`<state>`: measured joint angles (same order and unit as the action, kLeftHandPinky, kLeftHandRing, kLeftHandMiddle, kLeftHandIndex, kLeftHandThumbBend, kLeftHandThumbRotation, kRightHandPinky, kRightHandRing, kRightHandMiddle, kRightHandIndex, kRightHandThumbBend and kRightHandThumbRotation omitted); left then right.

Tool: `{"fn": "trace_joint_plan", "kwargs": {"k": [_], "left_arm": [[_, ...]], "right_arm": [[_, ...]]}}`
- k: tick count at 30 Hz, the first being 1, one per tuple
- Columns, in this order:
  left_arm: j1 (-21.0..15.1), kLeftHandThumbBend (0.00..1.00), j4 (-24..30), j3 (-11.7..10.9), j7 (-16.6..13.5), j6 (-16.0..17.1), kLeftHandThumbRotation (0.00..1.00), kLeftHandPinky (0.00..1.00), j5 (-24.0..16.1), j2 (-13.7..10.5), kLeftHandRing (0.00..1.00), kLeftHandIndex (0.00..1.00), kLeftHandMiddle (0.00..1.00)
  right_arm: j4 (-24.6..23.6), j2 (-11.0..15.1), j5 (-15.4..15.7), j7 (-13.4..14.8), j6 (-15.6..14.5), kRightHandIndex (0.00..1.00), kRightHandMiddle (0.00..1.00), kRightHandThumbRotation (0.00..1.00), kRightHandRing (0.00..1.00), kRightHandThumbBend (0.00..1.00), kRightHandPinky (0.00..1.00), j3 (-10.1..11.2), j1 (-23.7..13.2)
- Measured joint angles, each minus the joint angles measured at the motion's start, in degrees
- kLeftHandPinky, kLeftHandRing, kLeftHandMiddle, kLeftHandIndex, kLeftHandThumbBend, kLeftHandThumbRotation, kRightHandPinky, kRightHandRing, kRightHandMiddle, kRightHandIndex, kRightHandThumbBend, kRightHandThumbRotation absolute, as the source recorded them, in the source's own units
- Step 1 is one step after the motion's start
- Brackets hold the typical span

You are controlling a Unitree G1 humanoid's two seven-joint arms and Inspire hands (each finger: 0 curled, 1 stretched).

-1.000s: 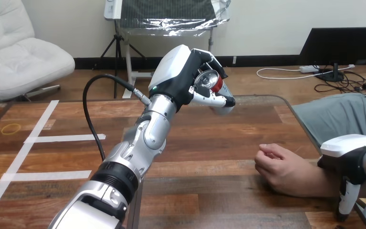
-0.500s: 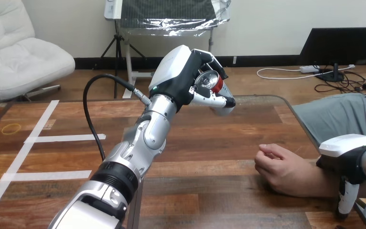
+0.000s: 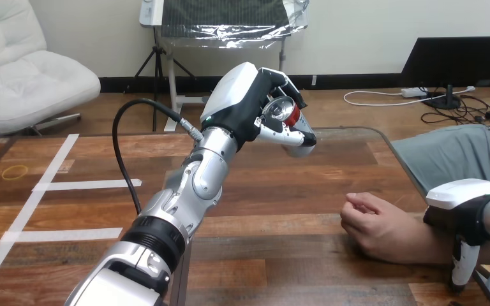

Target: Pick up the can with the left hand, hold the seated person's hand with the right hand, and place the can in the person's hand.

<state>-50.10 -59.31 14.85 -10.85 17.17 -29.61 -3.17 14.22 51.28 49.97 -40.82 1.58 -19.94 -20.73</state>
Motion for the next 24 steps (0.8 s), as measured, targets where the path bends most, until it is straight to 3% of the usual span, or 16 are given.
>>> {"fn": "trace_joint_plan", "kwargs": {"k": [6,14,24], "left_arm": [[0.0,0.69,0.0,0.0,0.1,-0.2,0.0,0.39,0.0,0.0,0.43,0.47,0.48],[0.0,0.69,0.0,0.0,0.2,-0.2,0.0,0.39,0.0,0.0,0.44,0.48,0.48],[0.0,0.68,0.0,0.0,0.4,-0.2,0.0,0.37,0.0,0.0,0.42,0.48,0.48]], "right_arm": [[0.0,-0.2,0.1,0.0,-1.1,0.53,0.54,0.04,0.46,0.71,0.38,-0.1,0.0],[0.0,-0.3,1.8,-0.1,-2.5,0.51,0.49,0.01,0.38,0.69,0.27,-1.0,0.0],[0.0,-0.5,1.7,2.4,-2.6,0.38,0.36,0.0,0.25,0.65,0.15,-1.2,1.0]]}}
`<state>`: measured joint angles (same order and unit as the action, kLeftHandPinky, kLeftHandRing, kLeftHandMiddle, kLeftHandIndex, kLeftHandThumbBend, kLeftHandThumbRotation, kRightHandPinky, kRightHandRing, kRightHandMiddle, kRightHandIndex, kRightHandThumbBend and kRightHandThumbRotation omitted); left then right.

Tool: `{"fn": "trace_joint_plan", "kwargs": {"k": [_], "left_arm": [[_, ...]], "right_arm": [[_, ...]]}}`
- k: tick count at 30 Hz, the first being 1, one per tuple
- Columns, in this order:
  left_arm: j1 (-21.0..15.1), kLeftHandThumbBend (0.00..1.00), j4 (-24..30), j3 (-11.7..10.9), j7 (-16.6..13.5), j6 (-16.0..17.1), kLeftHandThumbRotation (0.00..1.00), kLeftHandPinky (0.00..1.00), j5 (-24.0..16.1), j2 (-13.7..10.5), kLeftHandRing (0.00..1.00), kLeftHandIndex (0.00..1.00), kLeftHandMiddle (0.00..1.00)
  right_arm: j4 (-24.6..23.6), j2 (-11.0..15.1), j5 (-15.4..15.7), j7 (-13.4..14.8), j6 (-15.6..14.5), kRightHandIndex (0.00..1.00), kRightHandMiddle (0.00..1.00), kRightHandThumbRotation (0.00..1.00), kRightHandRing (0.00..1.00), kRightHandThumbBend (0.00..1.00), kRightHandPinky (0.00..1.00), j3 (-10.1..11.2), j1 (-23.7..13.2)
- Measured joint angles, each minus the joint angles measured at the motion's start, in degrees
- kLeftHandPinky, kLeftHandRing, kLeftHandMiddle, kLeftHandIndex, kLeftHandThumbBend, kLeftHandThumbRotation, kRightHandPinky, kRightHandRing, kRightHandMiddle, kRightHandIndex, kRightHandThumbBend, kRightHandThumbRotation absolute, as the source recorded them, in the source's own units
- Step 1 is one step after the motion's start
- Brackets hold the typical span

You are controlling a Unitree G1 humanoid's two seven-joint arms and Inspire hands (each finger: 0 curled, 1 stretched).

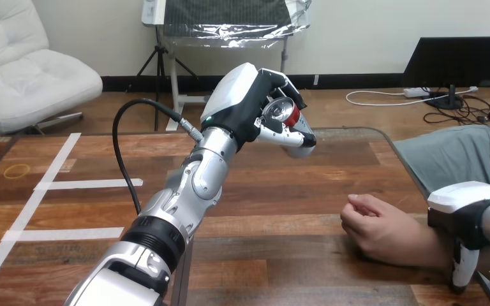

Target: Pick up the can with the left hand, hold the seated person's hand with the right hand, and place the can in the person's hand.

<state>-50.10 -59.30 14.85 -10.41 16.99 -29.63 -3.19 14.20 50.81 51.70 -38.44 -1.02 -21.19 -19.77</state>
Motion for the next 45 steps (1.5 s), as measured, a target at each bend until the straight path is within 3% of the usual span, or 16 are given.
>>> {"fn": "trace_joint_plan", "kwargs": {"k": [8,20,26,45], "left_arm": [[0.0,0.68,0.0,0.0,0.3,0.0,0.0,0.37,0.0,0.0,0.42,0.48,0.48],[0.0,0.69,0.0,0.1,0.5,0.0,0.0,0.38,-0.1,0.2,0.42,0.48,0.48],[0.0,0.68,0.0,0.2,0.5,-0.1,0.0,0.38,-0.2,0.2,0.43,0.48,0.48],[0.0,0.68,0.0,1.3,0.5,-0.9,0.0,0.39,-0.3,0.8,0.43,0.48,0.48]], "right_arm": [[-0.4,0.0,-0.2,1.5,-0.3,0.33,0.32,0.0,0.21,0.63,0.11,0.0,1.3],[-0.9,0.0,-1.8,1.7,-1.1,0.44,0.37,0.0,0.25,0.65,0.15,1.0,1.9],[-1.4,0.0,-2.9,2.0,-1.4,0.38,0.32,0.0,0.22,0.67,0.12,1.7,2.4],[-2.6,0.3,-5.0,3.2,-1.3,0.33,0.28,0.0,0.18,0.68,0.1,4.4,4.0]]}}
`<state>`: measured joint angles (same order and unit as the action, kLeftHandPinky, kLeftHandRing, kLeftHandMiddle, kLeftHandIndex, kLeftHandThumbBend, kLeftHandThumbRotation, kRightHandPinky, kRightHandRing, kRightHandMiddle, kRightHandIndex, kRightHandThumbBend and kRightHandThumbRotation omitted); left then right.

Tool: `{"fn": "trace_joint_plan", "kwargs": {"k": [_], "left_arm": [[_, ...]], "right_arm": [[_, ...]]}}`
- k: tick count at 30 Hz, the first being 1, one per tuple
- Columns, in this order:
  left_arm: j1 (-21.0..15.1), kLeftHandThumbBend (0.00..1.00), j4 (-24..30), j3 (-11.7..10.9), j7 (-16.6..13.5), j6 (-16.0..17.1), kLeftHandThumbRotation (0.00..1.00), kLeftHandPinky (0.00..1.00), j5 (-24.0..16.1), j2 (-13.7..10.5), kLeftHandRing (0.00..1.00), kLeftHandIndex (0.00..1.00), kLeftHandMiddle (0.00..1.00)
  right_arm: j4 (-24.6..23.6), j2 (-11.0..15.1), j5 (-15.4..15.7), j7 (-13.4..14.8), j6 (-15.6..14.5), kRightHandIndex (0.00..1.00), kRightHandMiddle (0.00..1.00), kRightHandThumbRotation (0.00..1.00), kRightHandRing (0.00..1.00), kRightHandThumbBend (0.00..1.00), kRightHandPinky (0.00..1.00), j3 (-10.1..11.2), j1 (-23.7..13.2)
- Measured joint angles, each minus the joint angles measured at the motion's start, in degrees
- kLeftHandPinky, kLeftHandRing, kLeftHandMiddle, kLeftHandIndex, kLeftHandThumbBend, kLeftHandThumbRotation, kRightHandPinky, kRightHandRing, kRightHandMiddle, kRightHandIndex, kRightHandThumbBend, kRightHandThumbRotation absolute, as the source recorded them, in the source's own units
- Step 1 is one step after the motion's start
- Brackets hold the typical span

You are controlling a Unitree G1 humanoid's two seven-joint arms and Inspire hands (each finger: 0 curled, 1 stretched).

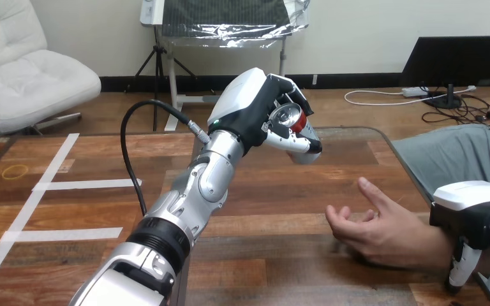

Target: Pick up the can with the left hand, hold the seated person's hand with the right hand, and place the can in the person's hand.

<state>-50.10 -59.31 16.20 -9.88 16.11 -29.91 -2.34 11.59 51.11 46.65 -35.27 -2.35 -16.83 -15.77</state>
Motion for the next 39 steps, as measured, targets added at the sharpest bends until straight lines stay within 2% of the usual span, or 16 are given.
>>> {"fn": "trace_joint_plan", "kwargs": {"k": [8,16,29,39], "left_arm": [[0.0,0.68,0.0,0.6,0.0,0.0,0.0,0.38,0.0,0.0,0.43,0.48,0.48],[0.0,0.69,0.0,0.8,0.0,0.0,0.0,0.37,0.0,0.0,0.42,0.48,0.48],[0.0,0.7,0.0,0.9,0.0,0.0,0.0,0.38,0.0,0.1,0.42,0.47,0.48],[0.0,0.68,0.0,1.0,0.8,0.0,0.0,0.38,0.0,0.7,0.42,0.47,0.47]], "right_arm": [[-0.1,0.2,-1.1,1.5,0.3,0.3,0.27,0.0,0.17,0.7,0.09,1.2,0.5],[-0.4,0.7,-1.8,2.4,1.1,0.32,0.28,0.0,0.18,0.73,0.1,2.2,0.6],[-2.6,0.9,-1.9,2.3,1.0,0.37,0.33,0.0,0.24,0.75,0.15,3.6,0.6],[-3.6,0.9,-2.0,1.9,0.3,0.32,0.3,0.0,0.21,0.74,0.14,3.8,0.0]]}}
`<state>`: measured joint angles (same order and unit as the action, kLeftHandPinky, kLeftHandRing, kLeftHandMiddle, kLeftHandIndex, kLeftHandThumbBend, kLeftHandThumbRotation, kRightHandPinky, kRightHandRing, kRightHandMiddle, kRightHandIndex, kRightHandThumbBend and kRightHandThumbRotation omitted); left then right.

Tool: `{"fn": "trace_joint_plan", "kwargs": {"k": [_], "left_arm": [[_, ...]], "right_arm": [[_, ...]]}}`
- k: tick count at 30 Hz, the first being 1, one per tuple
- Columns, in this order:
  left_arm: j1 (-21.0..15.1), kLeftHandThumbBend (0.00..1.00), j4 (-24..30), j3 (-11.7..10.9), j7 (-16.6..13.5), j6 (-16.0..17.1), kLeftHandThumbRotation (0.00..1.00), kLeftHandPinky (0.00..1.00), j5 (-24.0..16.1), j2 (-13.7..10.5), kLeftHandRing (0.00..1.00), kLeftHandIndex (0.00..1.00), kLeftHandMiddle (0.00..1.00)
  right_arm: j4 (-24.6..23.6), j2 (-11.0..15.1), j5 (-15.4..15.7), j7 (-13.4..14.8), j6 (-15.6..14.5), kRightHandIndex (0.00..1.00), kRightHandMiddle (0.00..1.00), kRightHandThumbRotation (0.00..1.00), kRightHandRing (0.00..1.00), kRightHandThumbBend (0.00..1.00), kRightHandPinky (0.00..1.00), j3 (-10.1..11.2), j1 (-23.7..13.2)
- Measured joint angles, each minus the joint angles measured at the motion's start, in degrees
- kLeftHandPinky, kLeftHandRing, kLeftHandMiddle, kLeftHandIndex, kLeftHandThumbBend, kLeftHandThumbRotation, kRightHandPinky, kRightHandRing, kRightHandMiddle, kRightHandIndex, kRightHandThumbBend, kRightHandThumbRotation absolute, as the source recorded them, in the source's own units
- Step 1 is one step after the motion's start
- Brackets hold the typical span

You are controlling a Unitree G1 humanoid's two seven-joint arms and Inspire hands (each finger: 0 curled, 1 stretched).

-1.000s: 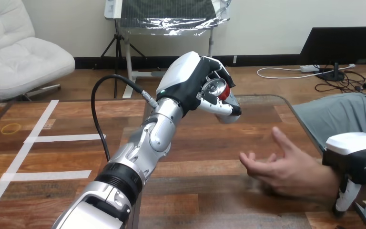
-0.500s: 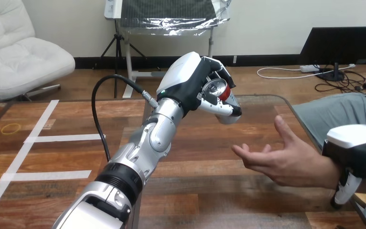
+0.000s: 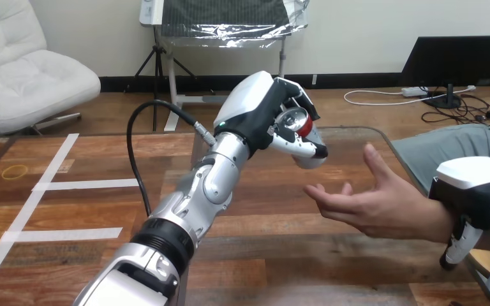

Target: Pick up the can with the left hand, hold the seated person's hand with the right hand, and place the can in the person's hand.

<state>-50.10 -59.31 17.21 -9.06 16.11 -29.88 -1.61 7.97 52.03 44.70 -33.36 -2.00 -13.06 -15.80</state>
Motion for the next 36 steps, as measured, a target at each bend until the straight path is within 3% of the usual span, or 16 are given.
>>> {"fn": "trace_joint_plan", "kwargs": {"k": [11,26,36], "left_arm": [[0.0,0.69,0.0,0.2,0.7,0.0,0.0,0.39,0.0,1.7,0.42,0.46,0.47],[0.0,0.69,0.0,1.9,0.8,0.0,0.0,0.41,-0.2,4.6,0.42,0.46,0.46],[0.0,0.68,0.0,3.2,0.5,0.0,0.0,0.39,-0.2,6.2,0.41,0.45,0.46]], "right_arm": [[-1.0,0.0,0.0,-0.8,0.0,0.29,0.28,0.0,0.19,0.72,0.11,0.0,-0.7],[-1.1,-0.1,0.0,-2.5,0.0,0.36,0.34,0.0,0.25,0.73,0.17,0.0,-3.0],[-1.1,-0.2,0.0,-2.9,0.3,0.32,0.31,0.0,0.23,0.73,0.16,0.0,-4.7]]}}
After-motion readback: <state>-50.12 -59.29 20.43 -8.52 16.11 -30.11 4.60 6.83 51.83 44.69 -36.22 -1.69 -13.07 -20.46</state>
